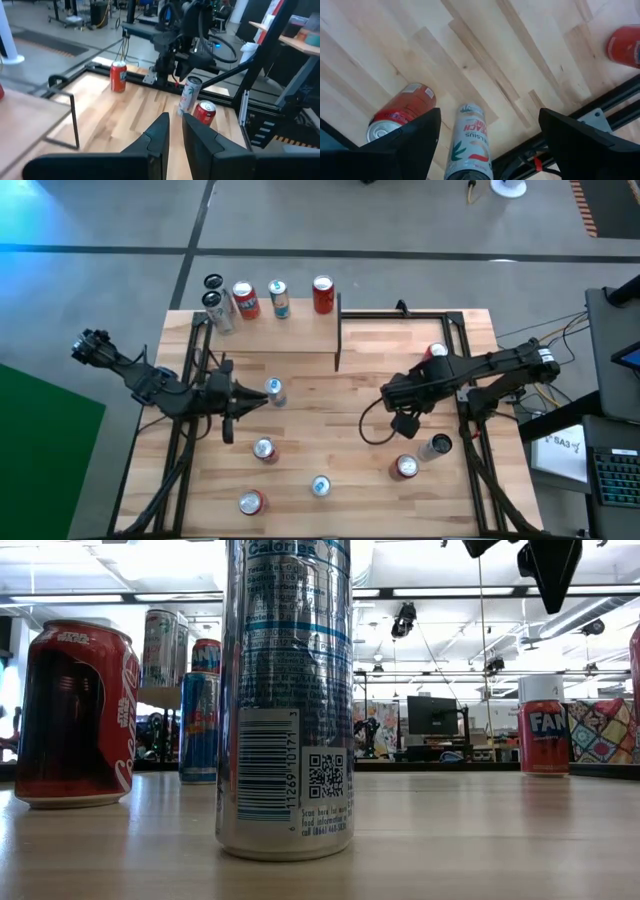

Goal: Place canned beverage on shelf
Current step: Put the blue soda can on the shelf aligned with the other blue soda can

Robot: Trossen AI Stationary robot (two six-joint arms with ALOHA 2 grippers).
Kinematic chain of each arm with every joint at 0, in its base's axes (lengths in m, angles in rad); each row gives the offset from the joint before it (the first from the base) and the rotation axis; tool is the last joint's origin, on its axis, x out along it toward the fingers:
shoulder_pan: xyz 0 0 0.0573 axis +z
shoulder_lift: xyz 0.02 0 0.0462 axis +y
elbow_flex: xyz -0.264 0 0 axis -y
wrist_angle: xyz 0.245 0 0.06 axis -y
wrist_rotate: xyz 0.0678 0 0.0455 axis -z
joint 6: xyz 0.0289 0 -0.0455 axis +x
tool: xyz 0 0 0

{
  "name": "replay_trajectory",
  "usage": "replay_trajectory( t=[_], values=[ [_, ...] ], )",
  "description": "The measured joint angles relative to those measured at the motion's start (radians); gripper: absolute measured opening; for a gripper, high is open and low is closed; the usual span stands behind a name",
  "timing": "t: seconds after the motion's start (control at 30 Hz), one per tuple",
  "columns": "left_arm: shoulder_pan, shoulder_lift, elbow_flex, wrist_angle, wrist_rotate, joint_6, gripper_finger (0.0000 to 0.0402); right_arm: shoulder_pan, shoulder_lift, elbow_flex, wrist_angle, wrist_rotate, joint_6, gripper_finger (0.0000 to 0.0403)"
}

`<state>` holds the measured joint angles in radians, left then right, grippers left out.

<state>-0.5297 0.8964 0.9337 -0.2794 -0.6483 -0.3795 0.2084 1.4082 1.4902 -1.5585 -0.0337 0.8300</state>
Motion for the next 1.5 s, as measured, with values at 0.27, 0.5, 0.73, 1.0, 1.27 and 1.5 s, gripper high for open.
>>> replay_trajectory(
  t=[0.27,0.5,0.73,1.0,1.27,1.5],
  values=[
    [0.003,0.013,0.0,-0.293,-0.019,-0.244,0.0037,0.069,0.0,-0.001,0.008,0.049,-0.019,0.0325],
    [0.068,0.104,-0.005,-0.472,0.033,-0.272,0.0015,0.1,0.001,-0.001,0.135,0.156,-0.118,0.0325],
    [0.181,0.197,-0.004,-0.473,0.19,-0.101,0.0006,0.099,0.001,-0.002,0.305,0.203,-0.312,0.0325],
    [0.284,0.204,-0.005,-0.473,0.212,-0.036,0.002,0.099,0.001,-0.031,0.401,0.258,-0.436,0.0325],
    [0.318,0.205,-0.015,-0.476,0.195,-0.011,0.0141,0.099,0.001,-0.059,0.471,0.272,-0.513,0.0325],
    [0.319,0.254,-0.029,-0.457,0.097,0.008,0.0261,0.099,0.001,-0.089,0.52,0.272,-0.554,0.0325]
  ],
)
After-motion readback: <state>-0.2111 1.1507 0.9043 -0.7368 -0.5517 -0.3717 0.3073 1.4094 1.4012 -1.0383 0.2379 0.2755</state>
